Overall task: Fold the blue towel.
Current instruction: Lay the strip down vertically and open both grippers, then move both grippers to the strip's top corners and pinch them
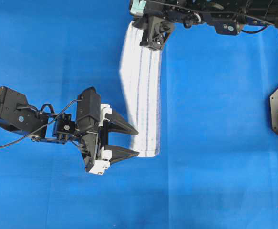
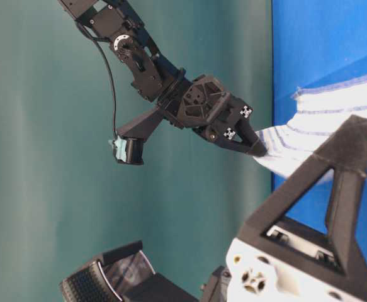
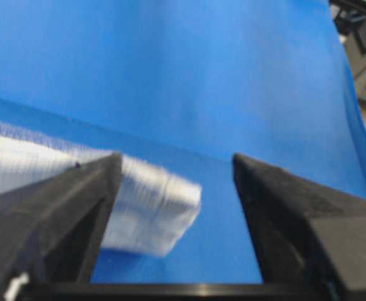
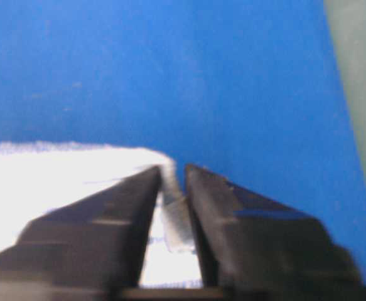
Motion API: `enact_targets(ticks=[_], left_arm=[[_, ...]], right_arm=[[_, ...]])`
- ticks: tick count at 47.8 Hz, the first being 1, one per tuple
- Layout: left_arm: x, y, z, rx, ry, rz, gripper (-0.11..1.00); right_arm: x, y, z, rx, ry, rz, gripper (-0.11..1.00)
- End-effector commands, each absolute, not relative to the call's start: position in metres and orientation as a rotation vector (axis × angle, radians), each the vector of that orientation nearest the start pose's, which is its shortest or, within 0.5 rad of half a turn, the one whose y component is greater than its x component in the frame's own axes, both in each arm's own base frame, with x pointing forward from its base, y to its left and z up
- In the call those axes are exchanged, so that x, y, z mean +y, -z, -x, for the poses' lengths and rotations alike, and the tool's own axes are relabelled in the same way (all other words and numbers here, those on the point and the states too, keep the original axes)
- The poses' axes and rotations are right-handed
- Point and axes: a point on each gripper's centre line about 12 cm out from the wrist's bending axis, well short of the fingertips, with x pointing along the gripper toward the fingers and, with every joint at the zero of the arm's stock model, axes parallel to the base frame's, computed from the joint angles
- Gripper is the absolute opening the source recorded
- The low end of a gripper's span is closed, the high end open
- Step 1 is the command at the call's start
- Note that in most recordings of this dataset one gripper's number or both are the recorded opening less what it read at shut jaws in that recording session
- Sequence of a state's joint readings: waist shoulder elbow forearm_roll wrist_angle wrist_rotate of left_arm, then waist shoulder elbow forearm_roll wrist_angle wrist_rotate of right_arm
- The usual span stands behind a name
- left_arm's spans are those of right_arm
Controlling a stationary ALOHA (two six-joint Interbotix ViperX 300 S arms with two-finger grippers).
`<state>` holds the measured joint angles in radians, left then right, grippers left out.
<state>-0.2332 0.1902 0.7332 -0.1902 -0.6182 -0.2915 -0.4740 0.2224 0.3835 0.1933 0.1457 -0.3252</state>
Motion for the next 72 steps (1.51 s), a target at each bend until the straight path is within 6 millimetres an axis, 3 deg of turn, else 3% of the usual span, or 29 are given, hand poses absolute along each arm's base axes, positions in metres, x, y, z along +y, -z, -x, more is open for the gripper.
enact_targets(ticks=[1,7,10,17,26,42,57,64,72], left_arm=[[-0.083,-0.149,-0.401,0.296,0.06,0.396,0.68],[-0.082,-0.148,-0.399,0.312,0.059,0.393,0.67],[-0.082,-0.15,-0.398,0.32,0.059,0.387,0.67],[-0.072,-0.161,-0.388,0.336,0.046,0.366,0.67],[-0.046,-0.187,-0.372,0.327,0.015,0.281,0.67],[0.022,-0.22,-0.353,0.318,-0.116,0.098,0.67],[0.066,-0.223,-0.344,0.338,-0.228,0.074,0.67],[0.074,-0.222,-0.343,0.346,-0.251,0.079,0.67],[0.079,-0.22,-0.341,0.35,-0.266,0.082,0.67]], right_arm=[[-0.205,-0.173,-0.417,0.697,0.374,-0.034,0.53],[-0.207,-0.176,-0.418,0.674,0.379,-0.011,0.87],[-0.206,-0.177,-0.418,0.673,0.377,-0.006,0.94],[-0.204,-0.189,-0.414,0.666,0.373,-0.003,0.88],[-0.193,-0.216,-0.396,0.651,0.372,-0.018,0.89],[-0.164,-0.245,-0.337,0.575,0.4,-0.079,0.88],[-0.135,-0.249,-0.284,0.489,0.433,-0.165,0.88],[-0.133,-0.247,-0.28,0.48,0.44,-0.182,0.88],[-0.14,-0.241,-0.292,0.494,0.444,-0.188,0.88]])
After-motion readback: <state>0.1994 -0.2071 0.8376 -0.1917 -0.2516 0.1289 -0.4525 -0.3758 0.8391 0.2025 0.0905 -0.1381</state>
